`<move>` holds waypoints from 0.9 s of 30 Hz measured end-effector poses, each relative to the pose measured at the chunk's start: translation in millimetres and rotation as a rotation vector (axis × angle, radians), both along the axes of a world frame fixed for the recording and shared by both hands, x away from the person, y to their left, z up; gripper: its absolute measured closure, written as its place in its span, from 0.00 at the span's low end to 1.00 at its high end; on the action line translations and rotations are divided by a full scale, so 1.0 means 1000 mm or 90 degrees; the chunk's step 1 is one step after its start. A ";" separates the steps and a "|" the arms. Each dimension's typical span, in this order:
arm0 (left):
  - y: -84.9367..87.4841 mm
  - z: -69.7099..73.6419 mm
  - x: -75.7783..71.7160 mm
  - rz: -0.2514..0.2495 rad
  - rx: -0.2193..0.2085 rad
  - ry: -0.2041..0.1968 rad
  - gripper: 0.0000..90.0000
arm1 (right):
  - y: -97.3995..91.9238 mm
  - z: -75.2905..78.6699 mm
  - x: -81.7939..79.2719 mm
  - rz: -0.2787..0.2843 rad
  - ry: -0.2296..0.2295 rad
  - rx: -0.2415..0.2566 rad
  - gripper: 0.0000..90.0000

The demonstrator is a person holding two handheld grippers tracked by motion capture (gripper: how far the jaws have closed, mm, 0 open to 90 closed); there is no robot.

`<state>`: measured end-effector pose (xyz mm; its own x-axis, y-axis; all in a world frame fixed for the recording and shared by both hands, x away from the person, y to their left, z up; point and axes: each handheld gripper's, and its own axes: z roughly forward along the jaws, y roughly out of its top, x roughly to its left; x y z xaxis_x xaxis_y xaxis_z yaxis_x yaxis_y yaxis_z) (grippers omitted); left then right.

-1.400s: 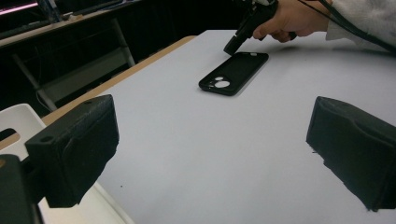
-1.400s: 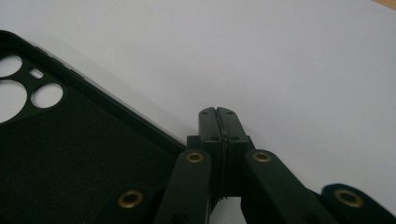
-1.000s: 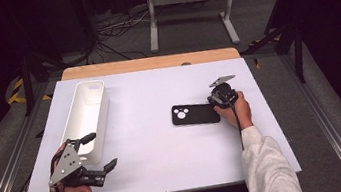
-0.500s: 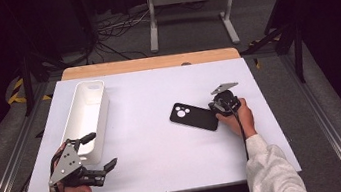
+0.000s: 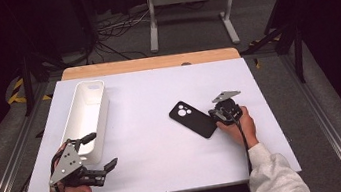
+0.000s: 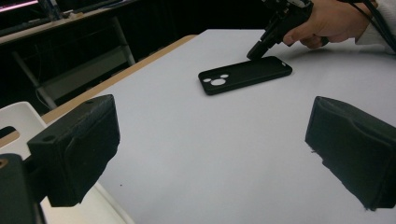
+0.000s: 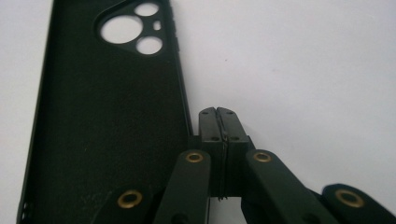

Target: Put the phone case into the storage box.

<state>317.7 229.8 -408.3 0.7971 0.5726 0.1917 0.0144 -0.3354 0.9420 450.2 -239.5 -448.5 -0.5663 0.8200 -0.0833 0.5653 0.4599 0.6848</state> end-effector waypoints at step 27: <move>0.000 0.000 -0.001 -0.003 0.001 0.006 0.05 | 0.028 0.002 -0.033 0.100 0.018 -0.015 1.00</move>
